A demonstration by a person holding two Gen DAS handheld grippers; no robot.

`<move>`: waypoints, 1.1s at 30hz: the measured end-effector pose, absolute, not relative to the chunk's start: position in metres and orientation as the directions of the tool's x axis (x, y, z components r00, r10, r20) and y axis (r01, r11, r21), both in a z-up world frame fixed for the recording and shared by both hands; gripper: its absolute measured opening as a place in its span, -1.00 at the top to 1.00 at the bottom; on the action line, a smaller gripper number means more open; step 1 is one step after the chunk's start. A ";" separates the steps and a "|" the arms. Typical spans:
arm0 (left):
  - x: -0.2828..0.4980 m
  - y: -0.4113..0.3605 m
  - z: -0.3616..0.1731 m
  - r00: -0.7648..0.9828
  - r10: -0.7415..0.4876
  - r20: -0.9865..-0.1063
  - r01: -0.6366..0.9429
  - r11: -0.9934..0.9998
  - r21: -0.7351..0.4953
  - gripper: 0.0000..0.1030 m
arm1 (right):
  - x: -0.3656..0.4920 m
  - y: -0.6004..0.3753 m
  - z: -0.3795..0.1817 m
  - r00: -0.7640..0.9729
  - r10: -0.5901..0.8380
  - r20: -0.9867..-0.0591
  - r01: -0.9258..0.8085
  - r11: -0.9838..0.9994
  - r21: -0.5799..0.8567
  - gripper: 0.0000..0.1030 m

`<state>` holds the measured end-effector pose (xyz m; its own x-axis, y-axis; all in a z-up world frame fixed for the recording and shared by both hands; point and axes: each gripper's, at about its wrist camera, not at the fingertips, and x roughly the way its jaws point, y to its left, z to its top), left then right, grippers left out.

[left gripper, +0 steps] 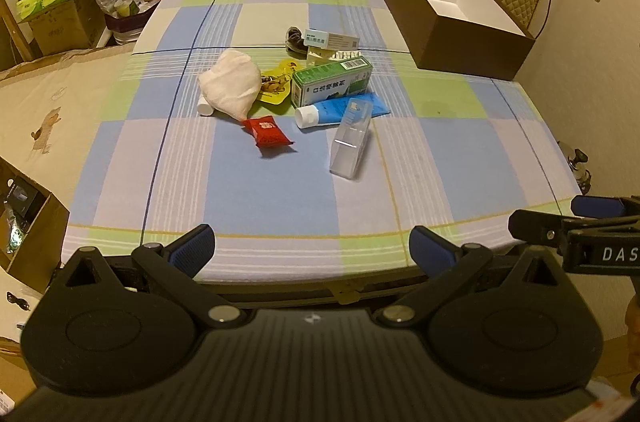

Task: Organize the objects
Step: 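Move both tools toward the cluttered items on the table, then grasp the clear plastic case with the right tool while the left tool grasps the red candy packet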

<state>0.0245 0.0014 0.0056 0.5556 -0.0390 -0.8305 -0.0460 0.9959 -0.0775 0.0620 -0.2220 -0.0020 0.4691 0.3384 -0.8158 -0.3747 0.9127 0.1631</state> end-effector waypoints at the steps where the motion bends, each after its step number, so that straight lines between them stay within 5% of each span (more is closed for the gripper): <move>1: 0.026 0.002 0.006 0.554 -0.038 -0.832 -0.049 0.996 -0.078 -0.98 | 0.064 -0.220 -0.002 0.467 0.340 -0.816 -0.379 0.911 0.163 -0.95; 24: 0.070 0.043 -0.007 0.518 0.014 -0.855 -0.167 0.982 -0.085 -0.99 | 0.132 -0.170 -0.022 0.421 0.389 -0.819 -0.468 0.867 0.172 -0.94; 33: 0.087 0.058 -0.018 0.491 0.057 -0.870 -0.245 0.967 -0.075 -0.98 | 0.155 -0.163 -0.035 0.352 0.418 -0.837 -0.502 0.839 0.208 -0.76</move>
<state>0.0868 0.0575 -0.0176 0.4906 0.0567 -0.8695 -0.2451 0.9666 -0.0752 0.1554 -0.1631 -0.0346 0.3524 0.4182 -0.8372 -0.5023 0.8393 0.2078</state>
